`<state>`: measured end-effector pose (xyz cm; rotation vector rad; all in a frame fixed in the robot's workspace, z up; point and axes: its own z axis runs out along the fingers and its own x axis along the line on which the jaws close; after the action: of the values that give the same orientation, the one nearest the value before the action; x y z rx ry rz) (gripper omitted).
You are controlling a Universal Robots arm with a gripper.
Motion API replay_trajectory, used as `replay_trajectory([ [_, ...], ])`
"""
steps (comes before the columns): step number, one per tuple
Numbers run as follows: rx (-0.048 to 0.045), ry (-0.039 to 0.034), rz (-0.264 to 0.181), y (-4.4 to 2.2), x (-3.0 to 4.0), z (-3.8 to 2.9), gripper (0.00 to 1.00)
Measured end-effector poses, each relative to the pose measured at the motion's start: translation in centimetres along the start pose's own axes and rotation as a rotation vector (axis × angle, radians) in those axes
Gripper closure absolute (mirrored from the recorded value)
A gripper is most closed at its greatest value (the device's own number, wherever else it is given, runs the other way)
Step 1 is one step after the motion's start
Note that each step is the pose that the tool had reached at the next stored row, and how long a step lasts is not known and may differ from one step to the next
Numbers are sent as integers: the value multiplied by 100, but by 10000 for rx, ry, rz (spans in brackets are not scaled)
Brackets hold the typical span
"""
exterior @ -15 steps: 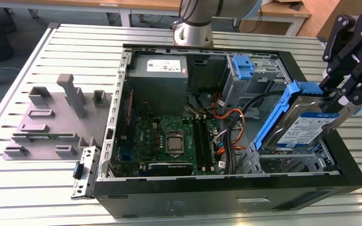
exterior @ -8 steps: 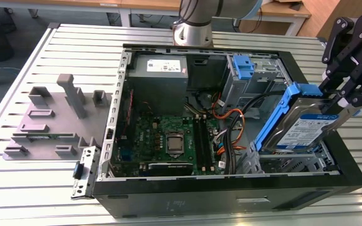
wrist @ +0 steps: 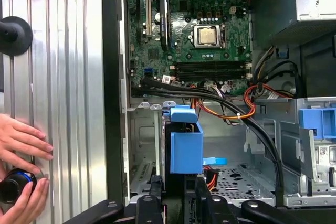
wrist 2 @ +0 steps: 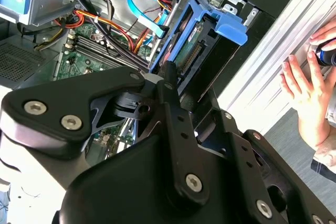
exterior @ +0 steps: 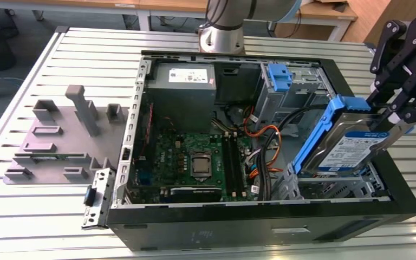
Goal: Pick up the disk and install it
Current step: 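Insert the disk into the insertion slot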
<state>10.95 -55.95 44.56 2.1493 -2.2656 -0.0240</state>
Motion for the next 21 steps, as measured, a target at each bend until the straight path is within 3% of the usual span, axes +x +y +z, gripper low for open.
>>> replay_trajectory([
  [21,0,0,0,-10,21,366,65],
])
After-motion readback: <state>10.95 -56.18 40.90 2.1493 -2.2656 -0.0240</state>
